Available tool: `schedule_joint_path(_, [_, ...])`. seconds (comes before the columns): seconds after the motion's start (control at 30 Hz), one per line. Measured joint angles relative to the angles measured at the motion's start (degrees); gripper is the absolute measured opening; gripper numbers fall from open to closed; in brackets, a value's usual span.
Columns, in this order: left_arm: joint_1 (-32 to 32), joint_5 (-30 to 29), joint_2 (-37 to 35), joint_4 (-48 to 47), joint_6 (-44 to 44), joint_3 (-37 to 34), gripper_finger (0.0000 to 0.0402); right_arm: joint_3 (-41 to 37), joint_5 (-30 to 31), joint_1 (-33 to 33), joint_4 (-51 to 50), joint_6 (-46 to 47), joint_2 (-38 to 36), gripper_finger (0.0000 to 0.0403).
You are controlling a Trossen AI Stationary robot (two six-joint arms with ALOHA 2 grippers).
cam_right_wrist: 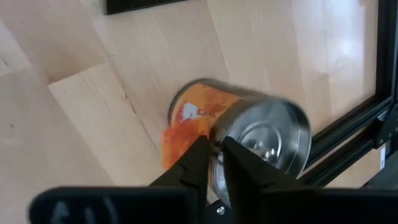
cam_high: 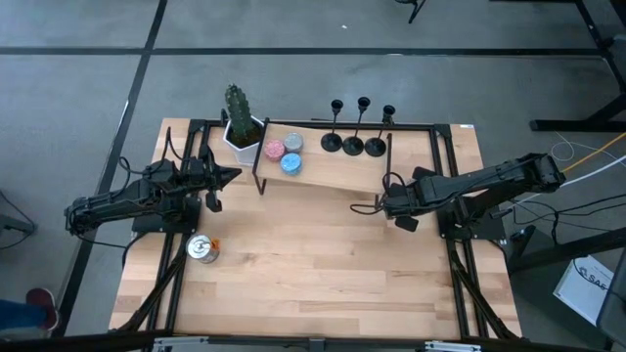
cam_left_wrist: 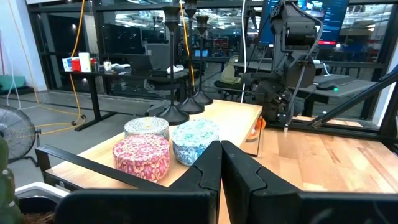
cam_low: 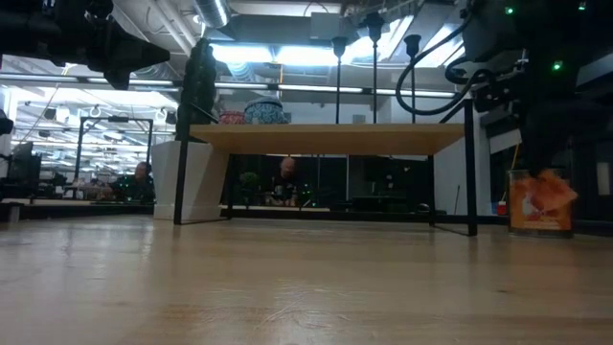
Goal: Pick & Place candle stick holders
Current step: Put the top silver scented candle on the shelf
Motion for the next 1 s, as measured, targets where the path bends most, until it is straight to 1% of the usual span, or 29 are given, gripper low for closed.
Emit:
schedule_joint_path(0.13, [0.0,0.0,0.0,0.0,0.0,0.0,0.0006,0.0,0.0,0.0,-0.3,0.0,0.0,0.0017])
schedule_joint_path(0.23, [0.0,0.0,0.0,0.0,0.0,0.0,0.0006,0.1,0.2,0.0,-0.4,0.0,0.0,0.0007])
schedule_joint_path(0.53, [0.0,0.0,0.0,0.0,0.0,0.0,0.0006,0.3,0.1,0.0,-1.9,1.5,0.0,0.0002])
schedule_joint_path(0.83, [0.0,0.0,0.0,0.0,0.0,0.0,0.0006,7.5,-0.7,0.1,-5.9,2.4,-0.8,0.0001])
schedule_joint_path(1.0, [0.0,0.0,0.0,0.0,0.0,0.0,0.0006,10.6,-4.5,0.2,-6.3,2.4,-1.9,0.0001])
